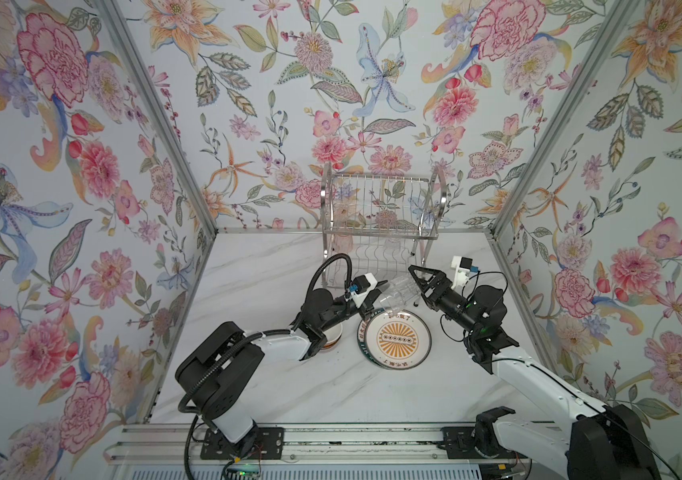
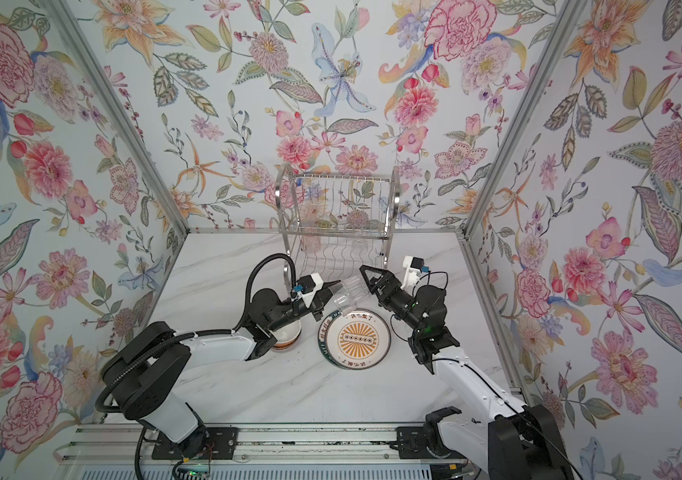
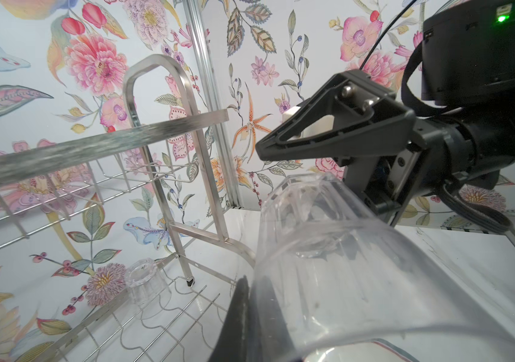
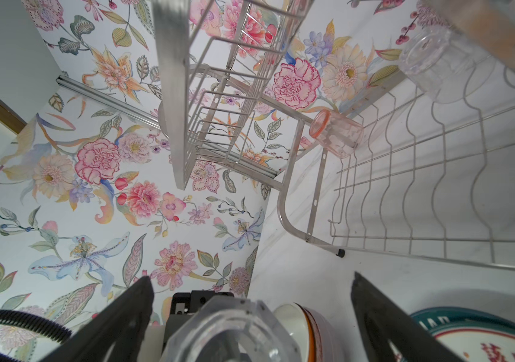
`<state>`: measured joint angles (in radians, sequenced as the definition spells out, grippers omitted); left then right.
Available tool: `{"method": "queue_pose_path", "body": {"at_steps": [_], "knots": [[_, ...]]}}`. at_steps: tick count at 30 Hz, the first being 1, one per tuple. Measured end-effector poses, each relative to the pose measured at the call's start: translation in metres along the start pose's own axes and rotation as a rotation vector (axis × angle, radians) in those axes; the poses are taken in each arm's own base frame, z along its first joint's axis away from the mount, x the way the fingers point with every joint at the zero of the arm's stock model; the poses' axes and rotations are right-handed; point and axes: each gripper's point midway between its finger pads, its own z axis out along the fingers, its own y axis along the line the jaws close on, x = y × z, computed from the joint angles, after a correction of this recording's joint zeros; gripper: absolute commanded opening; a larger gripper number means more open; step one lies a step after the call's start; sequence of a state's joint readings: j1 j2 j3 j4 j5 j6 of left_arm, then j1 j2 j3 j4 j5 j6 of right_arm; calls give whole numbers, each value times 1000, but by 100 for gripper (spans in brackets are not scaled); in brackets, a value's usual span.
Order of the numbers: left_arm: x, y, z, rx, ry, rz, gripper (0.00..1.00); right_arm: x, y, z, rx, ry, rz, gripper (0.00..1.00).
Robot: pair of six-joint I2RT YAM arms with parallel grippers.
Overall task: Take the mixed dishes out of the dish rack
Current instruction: 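Close the left gripper on the clear glass cup held by the right gripper, then carry the cup to the far corner with left gripper while right withdraws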
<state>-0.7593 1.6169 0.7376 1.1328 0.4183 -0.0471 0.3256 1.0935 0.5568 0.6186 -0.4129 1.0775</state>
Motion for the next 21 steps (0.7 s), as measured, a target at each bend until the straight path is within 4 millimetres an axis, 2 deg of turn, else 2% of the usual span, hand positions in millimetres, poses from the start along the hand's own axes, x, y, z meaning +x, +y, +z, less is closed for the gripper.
{"method": "queue_pose_path", "body": {"at_steps": [7,12,17,21], "knots": [[-55,8,-32,-106,-27,125,0,-7,23,-8,12,-31,-317,99],[-80,15,-64,-209,-10,188,0,9,45,-11,-14,-22,-602,99],[-95,34,-98,-344,53,243,0,30,59,-7,-46,-5,-856,99],[-116,49,-131,-462,80,292,0,48,69,-5,-83,13,-1023,99]]}}
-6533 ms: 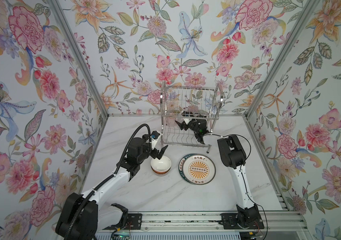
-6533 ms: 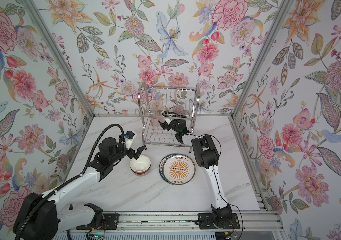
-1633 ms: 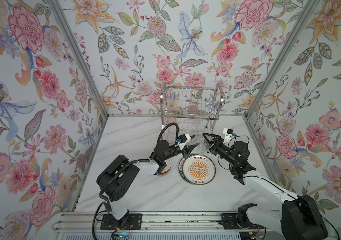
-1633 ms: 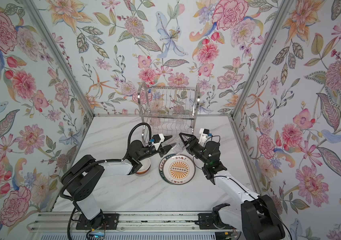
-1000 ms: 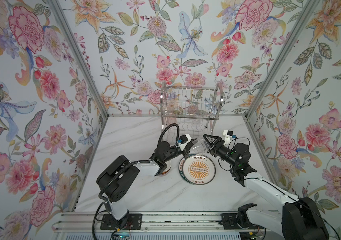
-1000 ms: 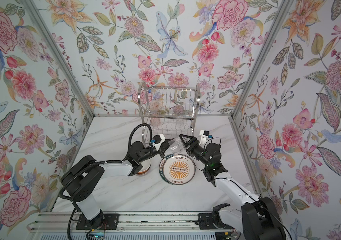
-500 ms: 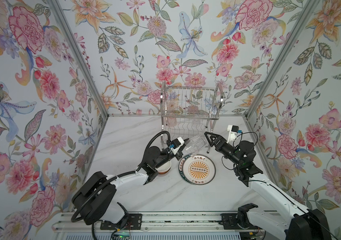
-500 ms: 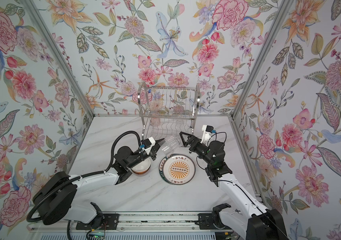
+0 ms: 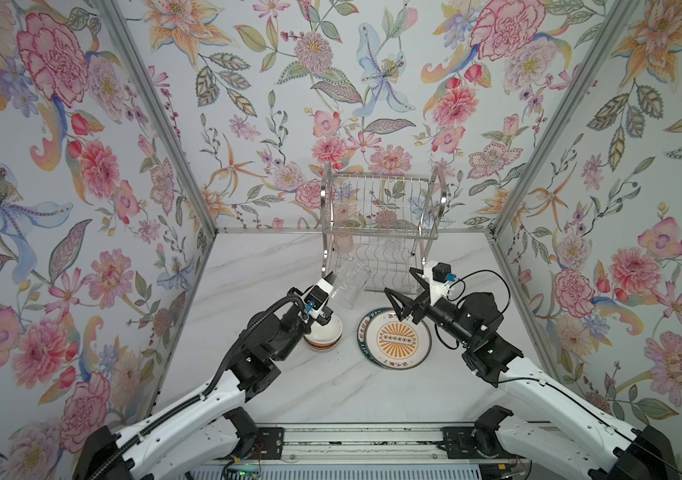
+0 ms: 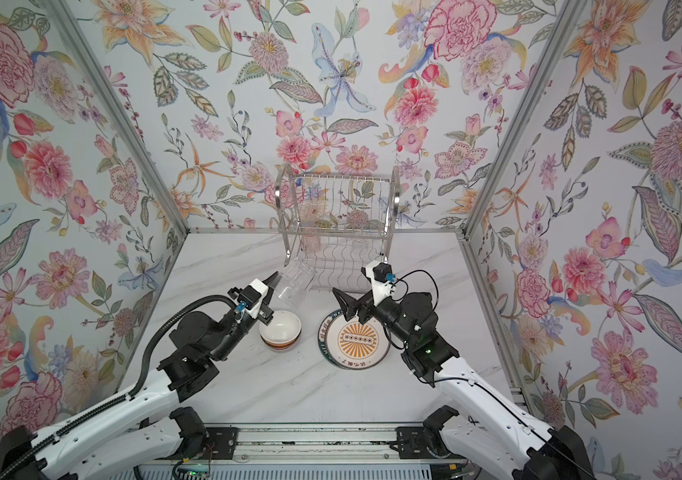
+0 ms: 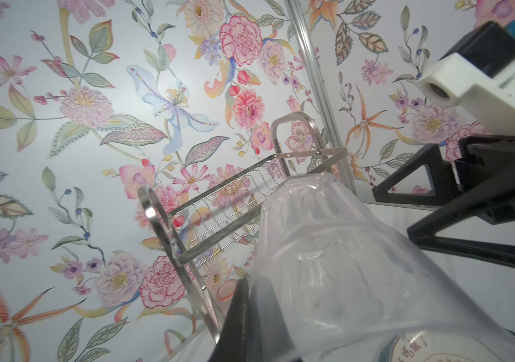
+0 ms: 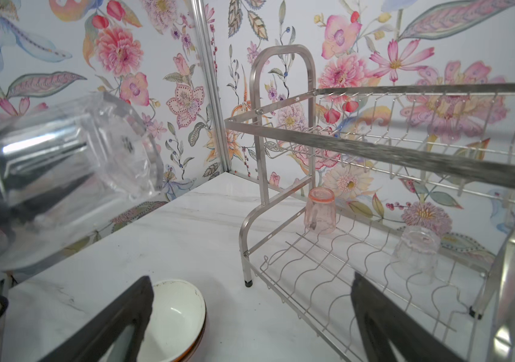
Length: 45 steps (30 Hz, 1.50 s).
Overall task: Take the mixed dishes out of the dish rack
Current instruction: 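Carry the cup to the far corner with left gripper while right withdraws, then lower the clear cup onto the table at the far corner and open the left gripper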
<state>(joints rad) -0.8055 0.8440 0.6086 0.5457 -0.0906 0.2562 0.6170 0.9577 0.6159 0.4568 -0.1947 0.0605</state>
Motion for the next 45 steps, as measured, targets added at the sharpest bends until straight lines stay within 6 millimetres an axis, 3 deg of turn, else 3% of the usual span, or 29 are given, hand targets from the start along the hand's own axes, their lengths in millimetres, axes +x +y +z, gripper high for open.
{"method": "queue_pose_path", "body": {"at_steps": [5,8,12,18,23,30,45], "knots": [[3,40,-24,-130,90,23,0,9,28,7,-65,19,-161,99],[12,78,-28,-238,214,7,0,15,43,12,-98,22,-222,99],[11,132,-34,-389,344,-29,0,17,45,18,-101,15,-245,99],[21,171,-29,-459,535,-44,0,12,45,23,-90,13,-227,99],[62,210,-31,-514,741,-97,0,-7,46,25,-90,-18,-195,99],[119,244,-50,-583,929,-239,0,5,47,25,-95,37,-171,99],[259,273,-103,-615,1329,-482,0,36,48,21,-117,173,-159,99]]}}
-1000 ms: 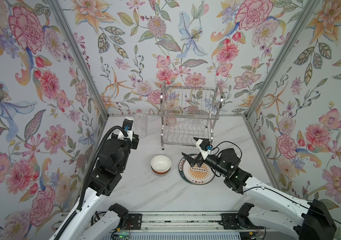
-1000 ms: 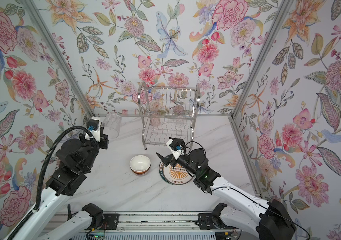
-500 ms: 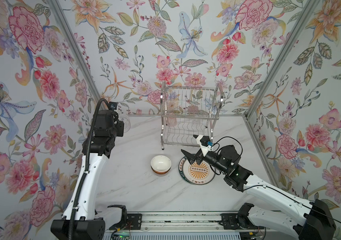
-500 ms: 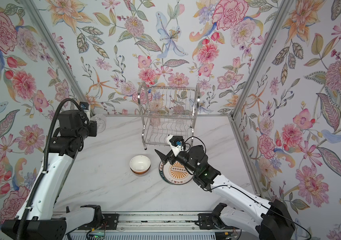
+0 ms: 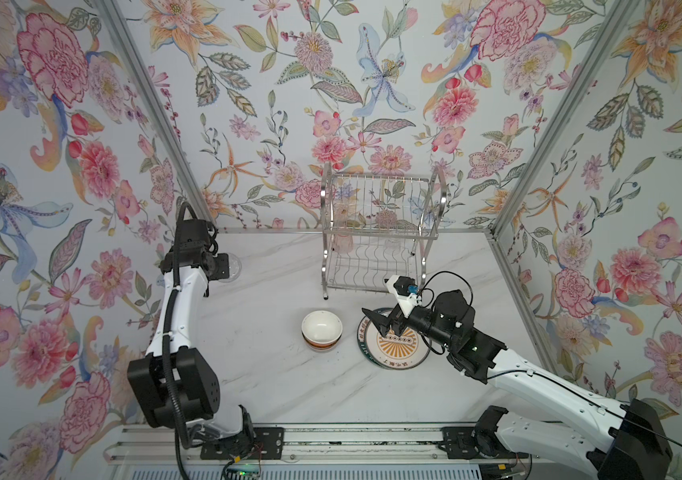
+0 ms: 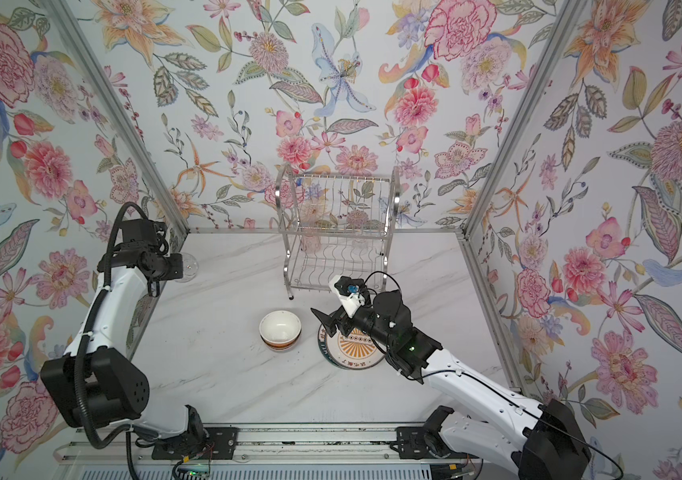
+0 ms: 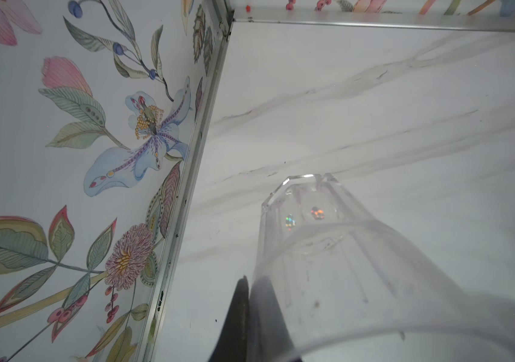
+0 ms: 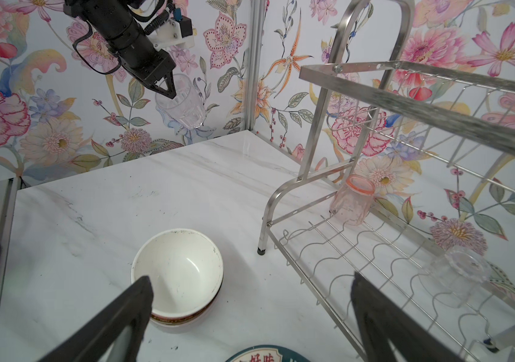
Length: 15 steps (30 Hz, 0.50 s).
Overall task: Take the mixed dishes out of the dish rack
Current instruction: 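Lower the clear cup onto the table at the far corner and open the left gripper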
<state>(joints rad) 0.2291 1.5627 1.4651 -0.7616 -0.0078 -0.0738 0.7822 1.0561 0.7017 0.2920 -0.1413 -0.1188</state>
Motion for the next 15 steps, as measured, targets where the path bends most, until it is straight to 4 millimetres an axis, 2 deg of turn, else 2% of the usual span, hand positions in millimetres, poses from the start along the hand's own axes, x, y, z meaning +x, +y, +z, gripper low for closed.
{"method": "queue_pose_path", "body": {"at_steps": [7,11,15], "knots": [[29,21,65,-12,216,-2,0,7,-6,-1,15,28,7,99],[39,27,87,-2,285,-10,0,11,-11,-2,26,45,11,99],[33,34,103,-1,313,-9,0,14,-16,-3,38,53,20,99]]}}
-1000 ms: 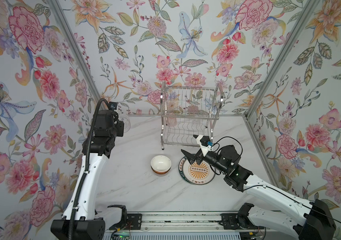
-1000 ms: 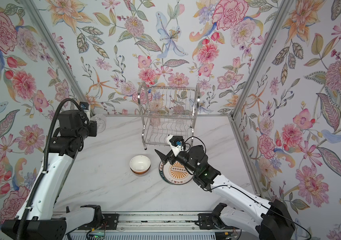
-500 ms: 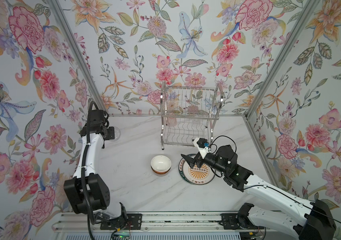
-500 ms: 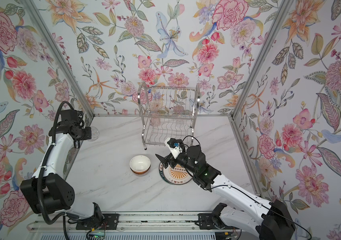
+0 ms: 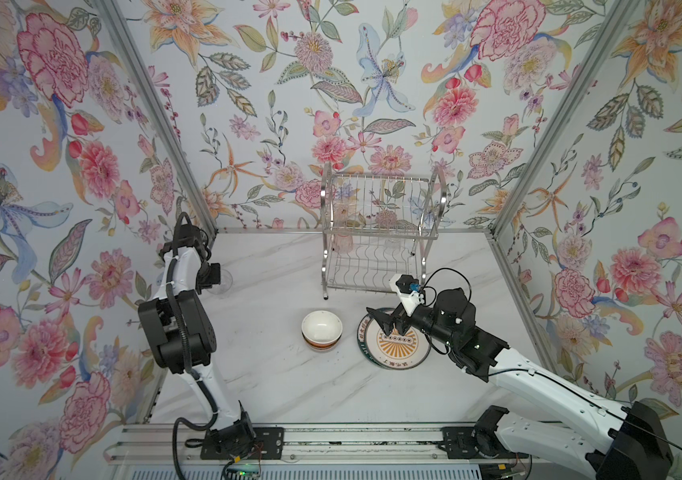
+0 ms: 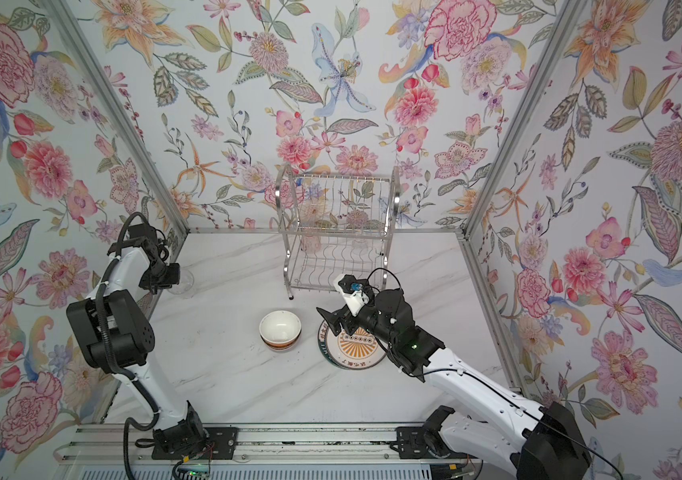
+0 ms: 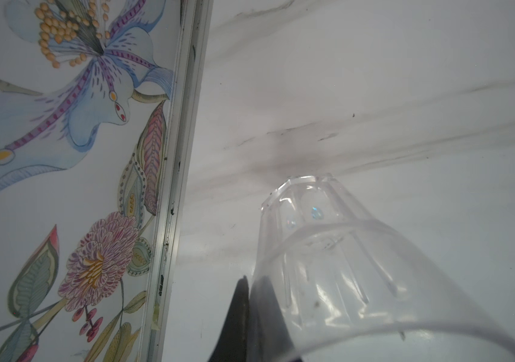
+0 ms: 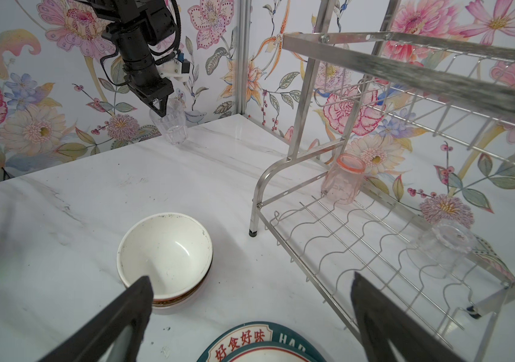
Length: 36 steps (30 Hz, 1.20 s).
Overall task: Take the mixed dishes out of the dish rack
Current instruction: 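Lower the clear cup onto the table at the far corner and open the left gripper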
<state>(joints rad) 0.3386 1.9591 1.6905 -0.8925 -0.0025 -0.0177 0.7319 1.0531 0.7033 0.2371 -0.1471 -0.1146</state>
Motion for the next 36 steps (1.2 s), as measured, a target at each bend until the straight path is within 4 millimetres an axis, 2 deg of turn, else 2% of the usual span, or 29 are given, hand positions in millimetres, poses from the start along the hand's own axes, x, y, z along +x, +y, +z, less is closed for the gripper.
{"method": "queue_pose_path", "body": {"at_steps": [5,15,26,31,36], "knots": [[-6,-1,11,21,26,14,0,-2,-4,4,5,3,9,99],[3,-4,32,33,103,40,6,6,-4,12,0,35,19,99],[8,5,39,20,135,46,10,2,-5,15,1,33,29,99],[6,9,41,19,136,47,21,2,-5,18,0,40,34,99],[0,10,44,17,133,48,38,0,-6,19,0,38,34,99]]}}
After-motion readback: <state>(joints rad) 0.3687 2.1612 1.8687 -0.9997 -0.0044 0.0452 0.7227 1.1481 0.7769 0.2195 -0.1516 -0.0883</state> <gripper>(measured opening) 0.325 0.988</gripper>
